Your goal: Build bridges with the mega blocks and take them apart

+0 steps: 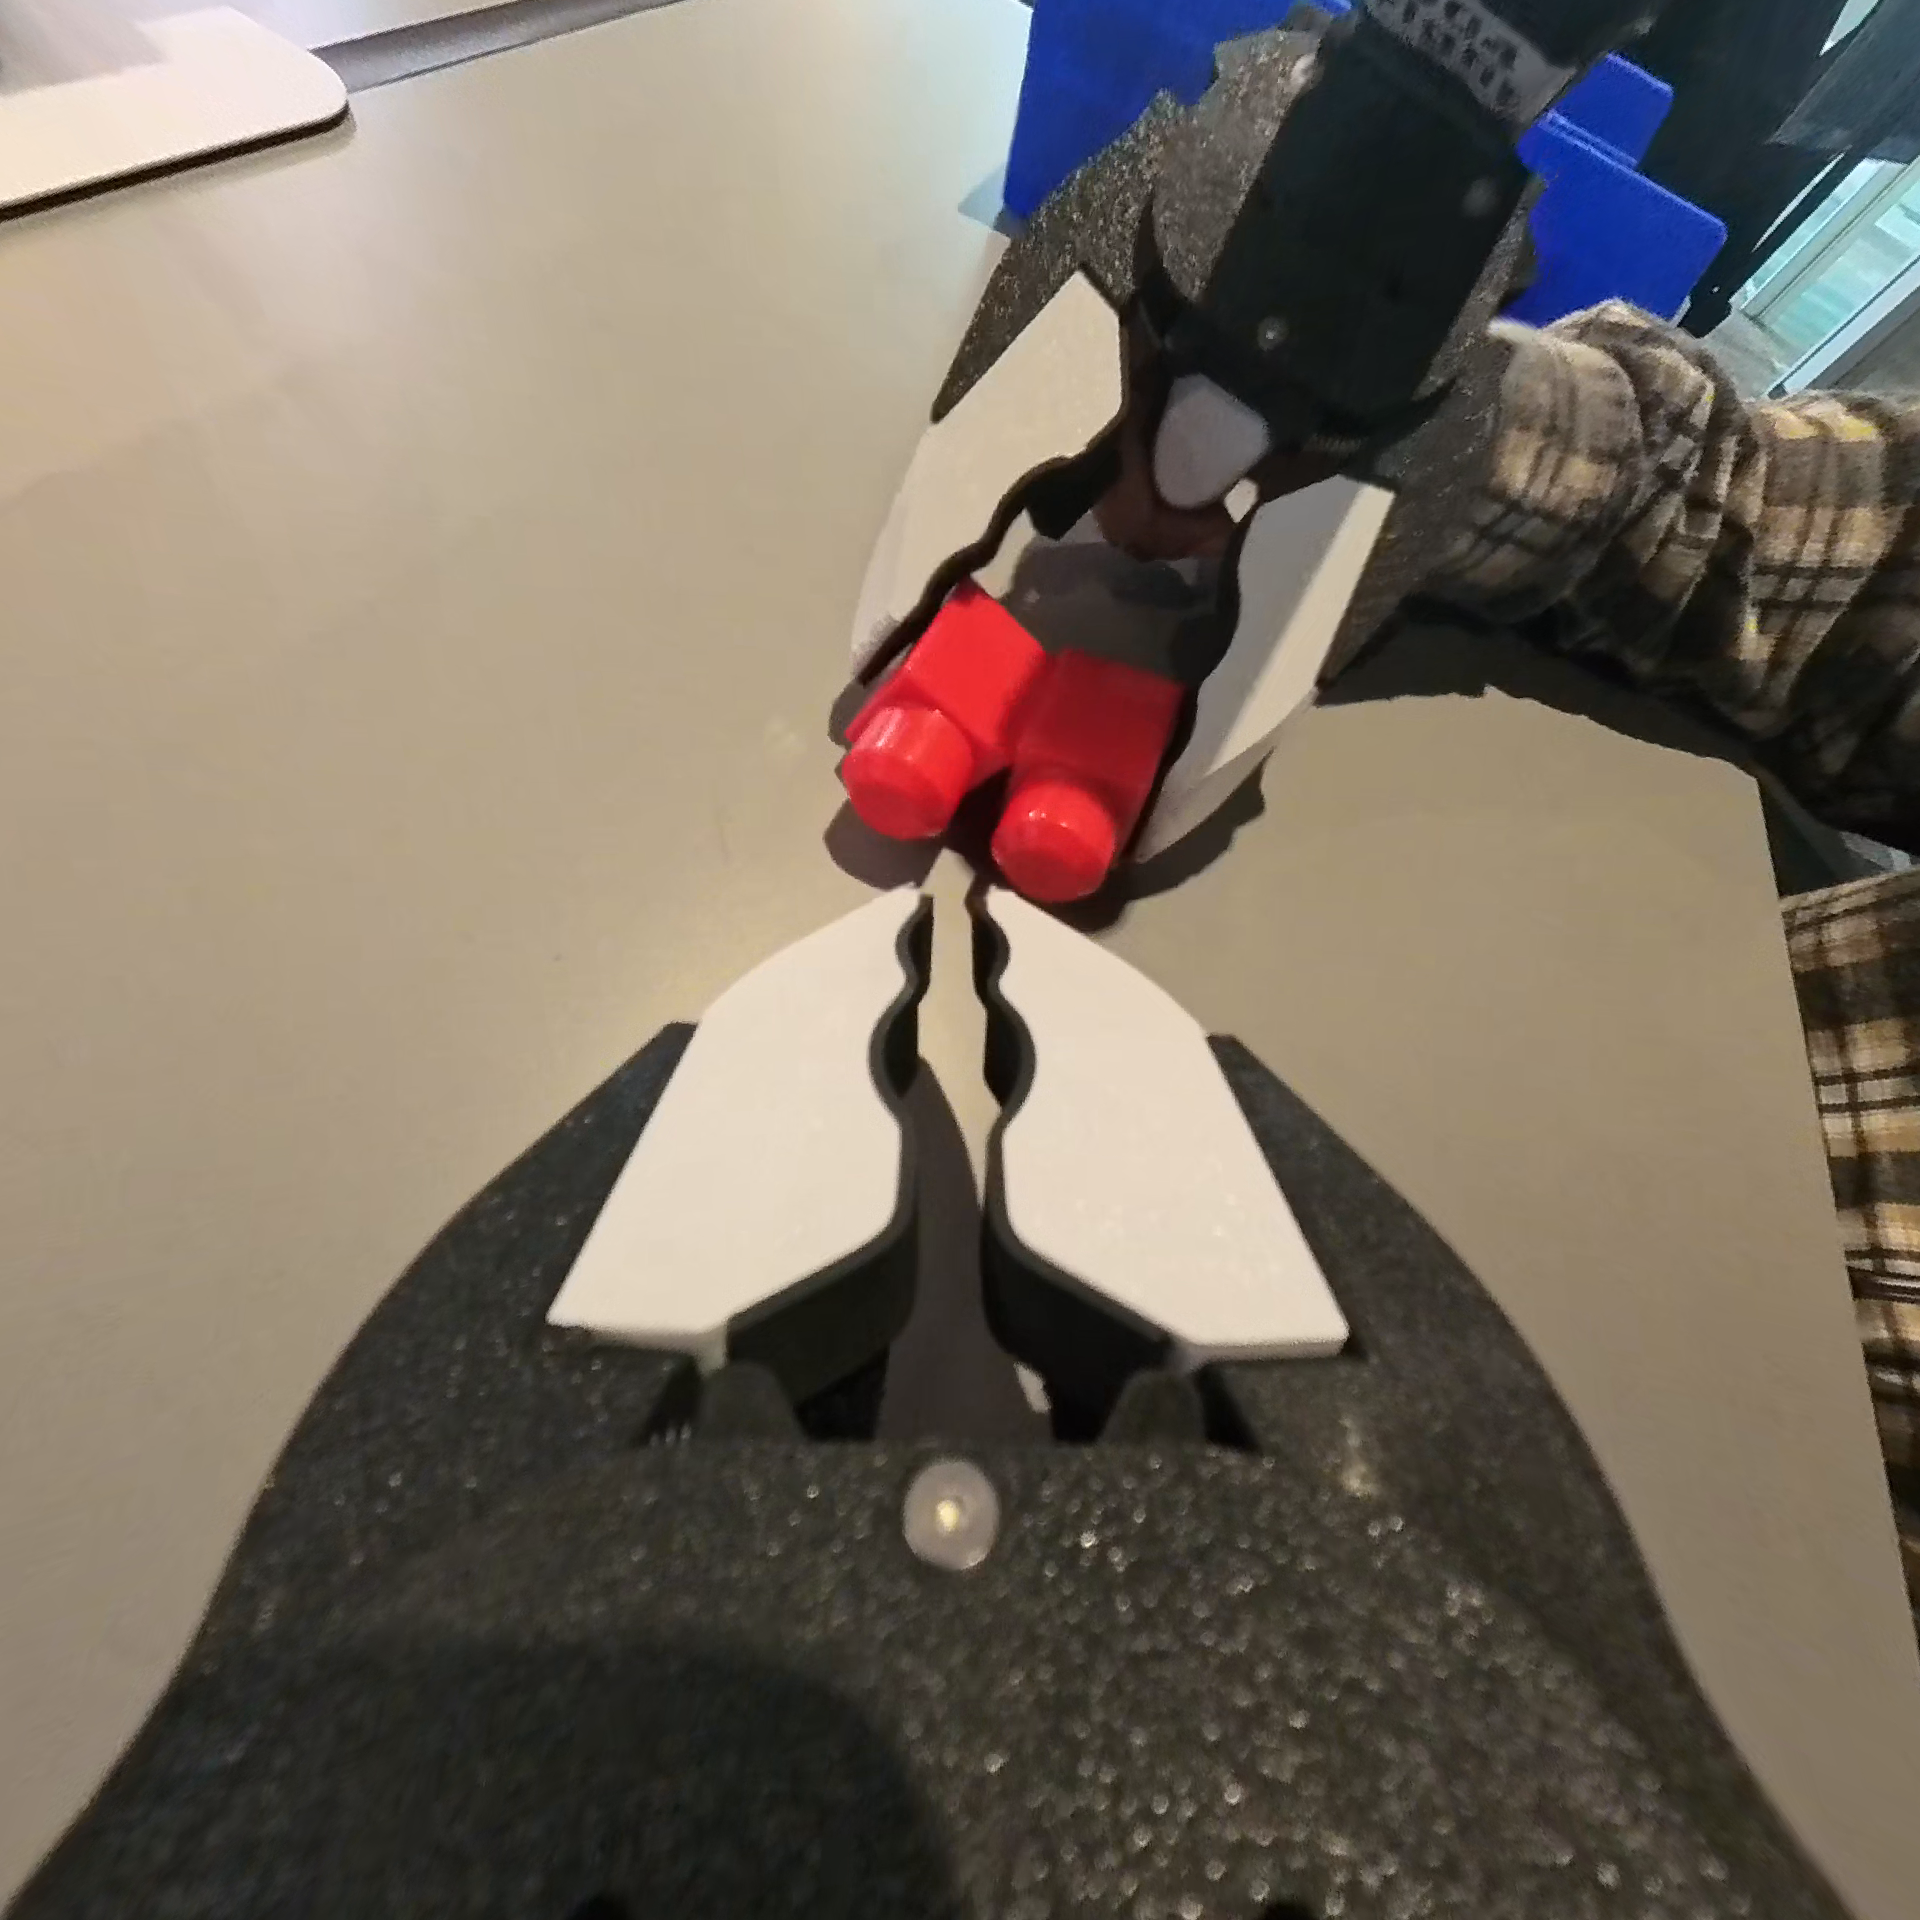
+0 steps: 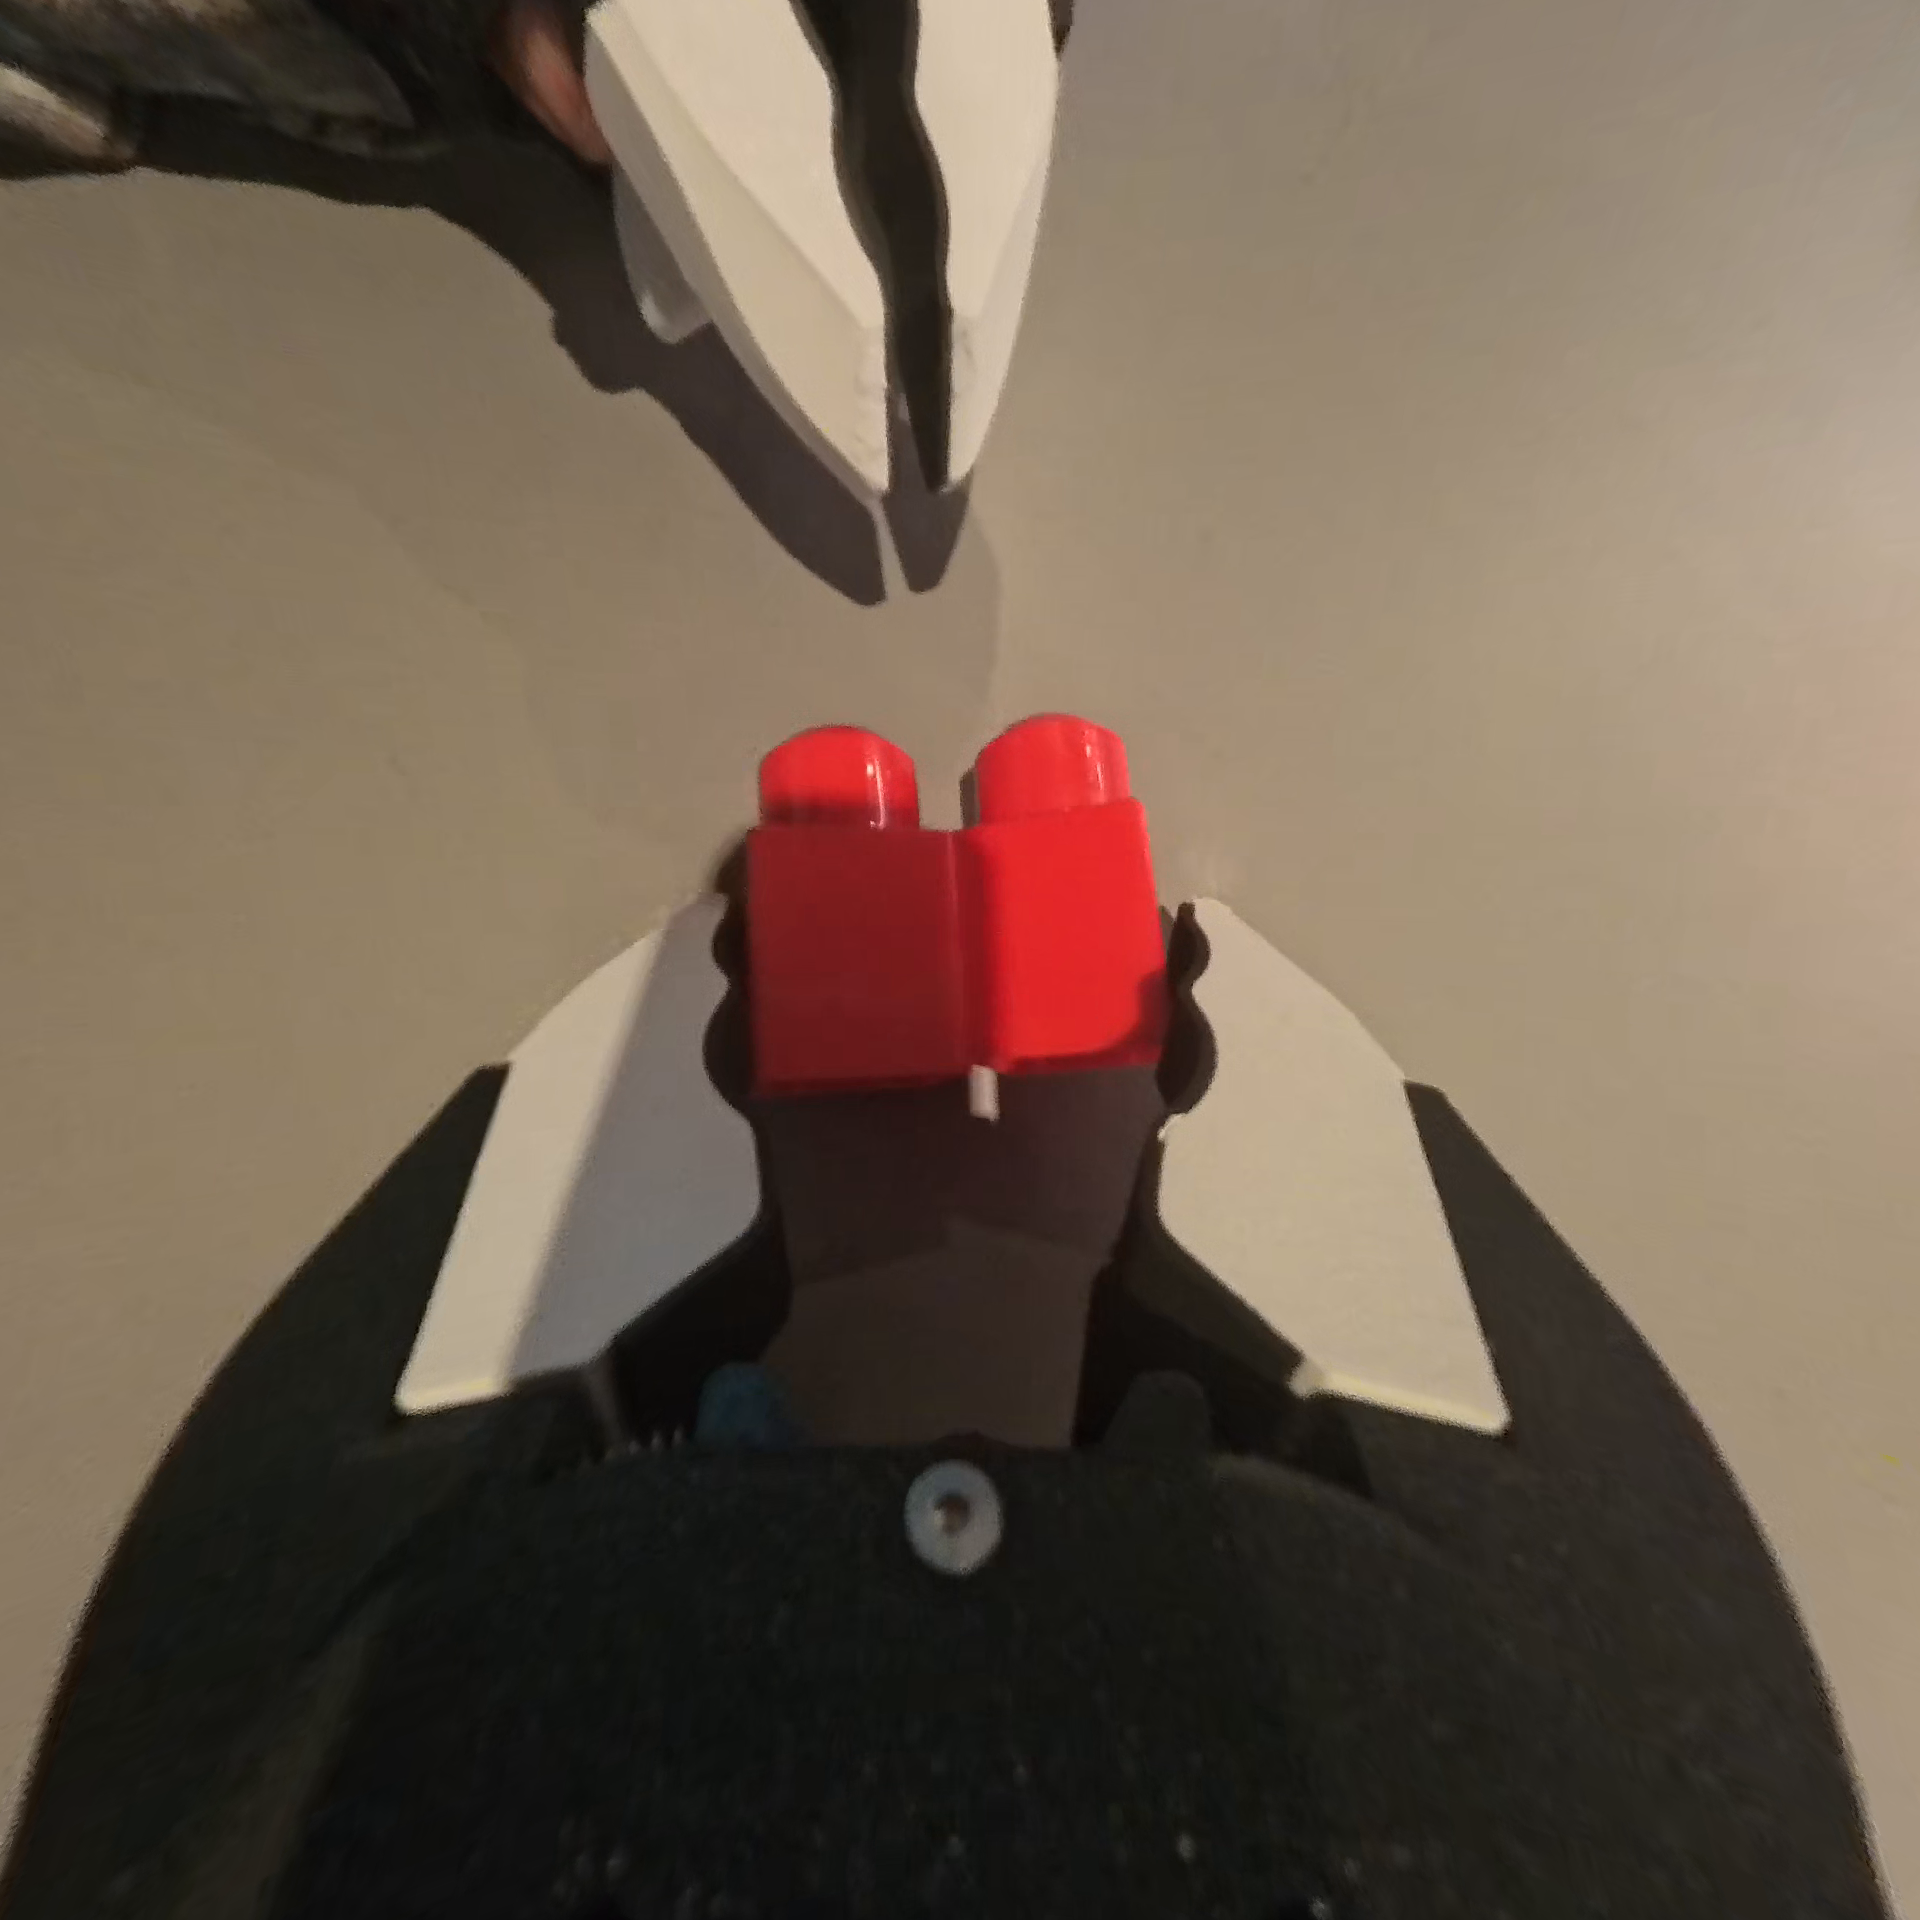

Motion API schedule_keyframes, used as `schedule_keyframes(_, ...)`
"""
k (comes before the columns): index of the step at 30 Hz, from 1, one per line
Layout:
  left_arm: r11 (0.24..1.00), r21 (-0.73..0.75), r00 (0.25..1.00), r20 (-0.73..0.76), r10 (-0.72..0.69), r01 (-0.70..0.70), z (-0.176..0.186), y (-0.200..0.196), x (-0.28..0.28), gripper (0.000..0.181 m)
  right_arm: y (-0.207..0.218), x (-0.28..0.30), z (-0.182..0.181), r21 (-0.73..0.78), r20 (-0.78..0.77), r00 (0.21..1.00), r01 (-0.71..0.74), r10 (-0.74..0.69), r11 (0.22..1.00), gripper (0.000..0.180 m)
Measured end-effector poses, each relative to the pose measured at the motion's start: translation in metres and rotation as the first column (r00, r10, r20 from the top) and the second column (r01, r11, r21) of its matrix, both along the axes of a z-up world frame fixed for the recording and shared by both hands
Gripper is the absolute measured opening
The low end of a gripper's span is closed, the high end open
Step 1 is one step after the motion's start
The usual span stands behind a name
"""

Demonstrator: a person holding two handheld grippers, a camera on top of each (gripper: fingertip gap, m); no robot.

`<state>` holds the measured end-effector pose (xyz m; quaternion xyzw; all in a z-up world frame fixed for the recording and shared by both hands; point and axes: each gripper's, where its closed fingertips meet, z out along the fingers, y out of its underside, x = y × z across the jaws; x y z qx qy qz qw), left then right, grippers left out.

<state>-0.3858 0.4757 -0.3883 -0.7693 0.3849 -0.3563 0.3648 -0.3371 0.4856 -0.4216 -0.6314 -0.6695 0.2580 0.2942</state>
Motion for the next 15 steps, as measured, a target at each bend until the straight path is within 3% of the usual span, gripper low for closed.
schedule_keyframes(1, 1.000, 0.001, 1.000, 0.000, 0.000, 0.000, 0.0000, 0.0000, 0.0000, 0.007, 0.0002, 0.0003, 0.0000, -0.010, 0.002, 1.000, 0.003, -0.003, 1.000, 0.078)
schedule_keyframes(11, 1.000, -0.001, 1.000, -0.003, -0.004, 0.004, -0.0003, -0.0004, 0.0004, 0.007, -0.0011, 0.0004, -0.0092, 0.006, 0.029, 0.999, -0.019, 0.018, 1.000, 0.083)
schedule_keyframes(15, 1.000, -0.003, 1.000, 0.000, -0.004, 0.004, -0.0001, -0.0003, 0.0002, 0.007, 0.0003, 0.0013, -0.0096, 0.010, 0.027, 1.000, -0.013, 0.013, 1.000, 0.096)
